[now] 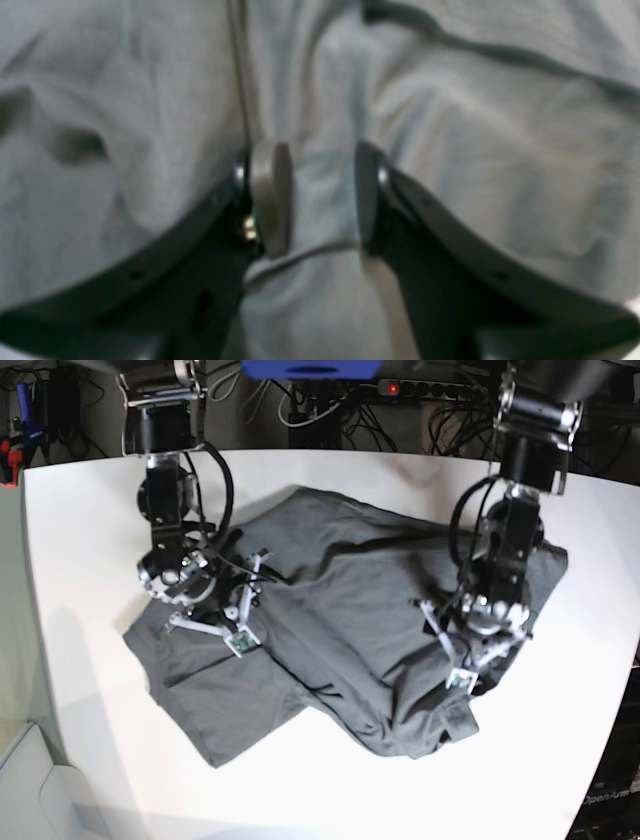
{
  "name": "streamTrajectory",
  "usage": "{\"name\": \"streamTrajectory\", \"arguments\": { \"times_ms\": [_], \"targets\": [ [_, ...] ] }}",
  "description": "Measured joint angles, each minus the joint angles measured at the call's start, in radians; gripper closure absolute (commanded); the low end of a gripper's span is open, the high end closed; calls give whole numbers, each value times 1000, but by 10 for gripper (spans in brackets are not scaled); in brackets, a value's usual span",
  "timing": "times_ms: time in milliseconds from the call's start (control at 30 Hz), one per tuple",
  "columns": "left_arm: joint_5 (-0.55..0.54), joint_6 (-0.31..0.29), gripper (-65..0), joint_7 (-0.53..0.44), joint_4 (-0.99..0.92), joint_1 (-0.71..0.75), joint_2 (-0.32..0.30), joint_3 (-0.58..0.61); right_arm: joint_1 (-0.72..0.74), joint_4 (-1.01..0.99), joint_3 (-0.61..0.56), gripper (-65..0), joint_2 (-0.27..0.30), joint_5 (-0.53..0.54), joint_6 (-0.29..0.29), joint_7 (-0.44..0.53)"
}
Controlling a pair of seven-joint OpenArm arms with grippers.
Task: Layout the t-shirt on the table in an organized manner, then fold the t-shirt properly
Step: 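Move the left gripper along the shirt edge and grasp it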
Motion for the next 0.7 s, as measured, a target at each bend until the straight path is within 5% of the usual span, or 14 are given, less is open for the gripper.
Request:
{"name": "streamTrajectory", "arguments": {
  "times_ms": [167, 300, 500, 700],
  "targets": [
    [0, 4, -332, 8, 17, 122, 5, -166, 12, 70, 4, -227, 18, 2, -1, 2],
    [-20, 1, -332, -45, -40, 127, 3, -259, 0, 97, 3, -157, 20, 3, 0, -2],
    [-19, 4, -332, -155, -120, 121, 0, -274, -2, 101, 3, -40, 24, 3, 0, -2],
    [-10, 27, -332, -241, -46, 233, 16, -280, 6, 15, 3, -23, 39, 5, 0, 10]
  ]
}}
